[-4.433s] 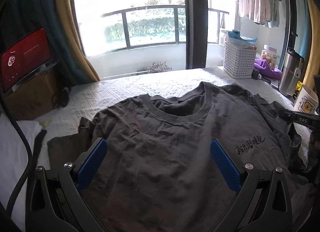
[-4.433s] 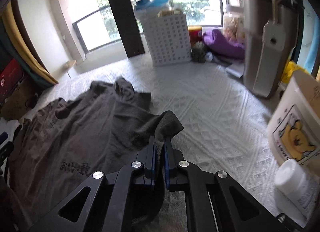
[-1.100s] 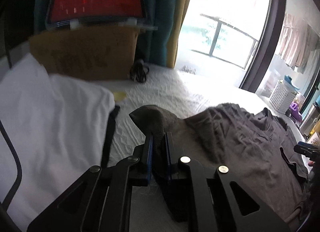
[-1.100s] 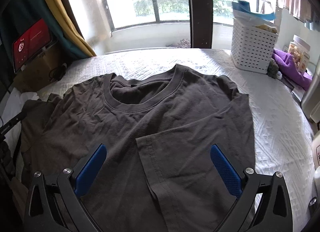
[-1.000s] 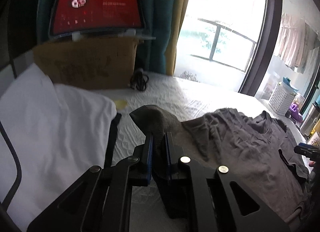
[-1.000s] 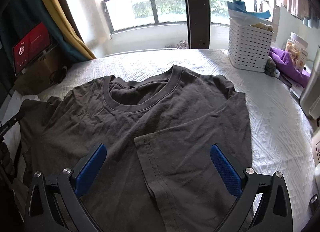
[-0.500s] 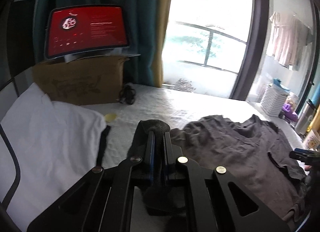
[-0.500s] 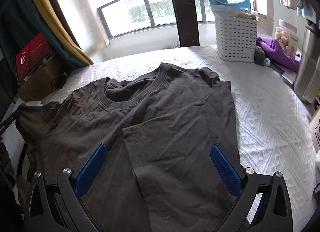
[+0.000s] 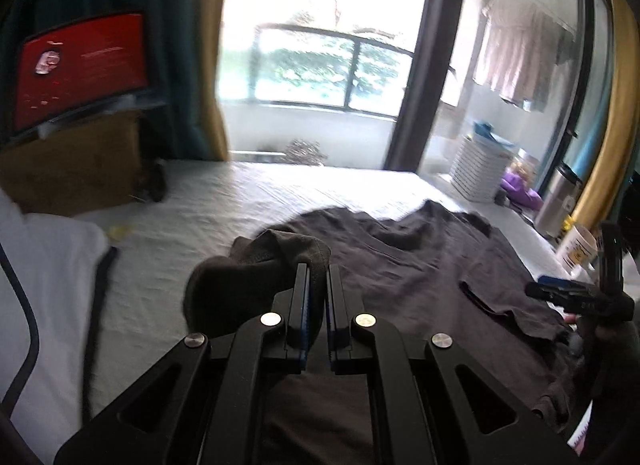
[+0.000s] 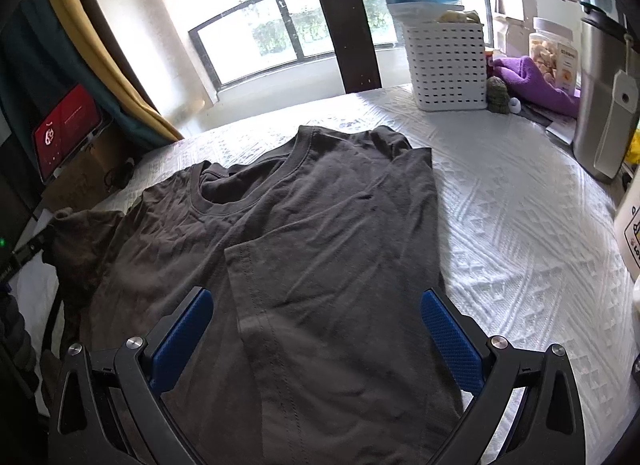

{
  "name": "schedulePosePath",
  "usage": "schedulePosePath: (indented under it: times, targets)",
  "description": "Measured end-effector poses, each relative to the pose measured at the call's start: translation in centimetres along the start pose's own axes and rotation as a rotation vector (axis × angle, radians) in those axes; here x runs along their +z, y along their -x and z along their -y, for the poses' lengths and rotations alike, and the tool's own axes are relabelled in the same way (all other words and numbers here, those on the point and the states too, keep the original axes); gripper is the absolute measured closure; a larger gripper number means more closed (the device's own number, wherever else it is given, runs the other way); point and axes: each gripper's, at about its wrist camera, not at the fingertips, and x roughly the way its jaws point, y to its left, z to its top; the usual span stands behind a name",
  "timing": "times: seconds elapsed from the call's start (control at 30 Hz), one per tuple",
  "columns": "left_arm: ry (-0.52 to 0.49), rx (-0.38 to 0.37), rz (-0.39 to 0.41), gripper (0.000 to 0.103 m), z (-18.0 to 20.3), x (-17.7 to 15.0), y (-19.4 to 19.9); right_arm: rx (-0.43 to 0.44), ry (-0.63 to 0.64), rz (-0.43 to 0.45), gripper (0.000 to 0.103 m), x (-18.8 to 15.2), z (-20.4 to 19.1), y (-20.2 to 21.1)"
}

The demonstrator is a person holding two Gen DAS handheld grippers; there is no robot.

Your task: Fold small clothes

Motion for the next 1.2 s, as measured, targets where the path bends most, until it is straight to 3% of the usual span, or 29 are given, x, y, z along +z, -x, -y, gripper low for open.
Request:
schedulePosePath:
  times: [0.27,0.43,0.6,0.67,0.73,0.77,0.9,1.2]
  targets:
    - [-0.027,-0.066,-0.097,0.097,3.3,-1.0,-2.8,0.042,0.014,0.010,0.000,-0.5,0.1,0.3]
    - [0.021,-0.136,-0.145,0.097,4.0,-1.5,-3.7,0.050,0.013,0.006,0.000,-0.4,0.2,0.2]
    - [0.011,-0.152,-0.185,0.096,4.3,-1.7,-3.7,0.046,0.012,0.005,0.000,-0.4,0.1,0.1]
    - [0.005,-0.155,-0.176,0.090,4.1,-1.7,-3.0,0.043,0.013,0.004,0.000,-0.3,0.1,0.1]
    - [0.000,-0.149,-0.155,0.056,3.8,-1.5,-2.3,0.040,0.014,0.003,0.000,-0.3,0.1,0.0]
    - [0.000,-0.149,-0.143,0.051,3.6,-1.4,-1.9,0.038,0.014,0.002,0.000,-0.3,0.1,0.0]
    - [-0.022,-0.145,-0.106,0.048,2.9,-1.1,-0.5,0.031,0.017,-0.001,0.000,-0.3,0.0,-0.1]
    - [0.020,-0.008,-0.128,0.048,-2.4,-2.1,-0.7,0.024,0.023,-0.006,0.000,-0.3,-0.4,0.0]
